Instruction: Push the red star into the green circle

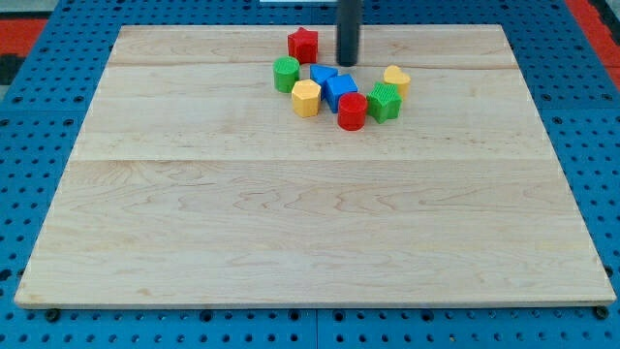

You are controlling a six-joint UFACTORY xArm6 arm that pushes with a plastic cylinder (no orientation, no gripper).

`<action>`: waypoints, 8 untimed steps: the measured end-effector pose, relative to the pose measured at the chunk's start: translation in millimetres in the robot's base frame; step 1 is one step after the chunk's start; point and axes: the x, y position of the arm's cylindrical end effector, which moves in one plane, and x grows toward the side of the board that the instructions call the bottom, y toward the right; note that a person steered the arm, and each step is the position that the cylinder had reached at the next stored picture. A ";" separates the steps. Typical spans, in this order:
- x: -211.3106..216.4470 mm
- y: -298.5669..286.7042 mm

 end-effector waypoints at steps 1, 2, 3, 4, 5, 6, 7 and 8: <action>-34.5 1.5; -54.9 -53.8; -44.7 -135.7; -14.0 -196.8; -12.4 -208.6; -35.3 -182.8; -41.9 -128.0; -46.3 -66.7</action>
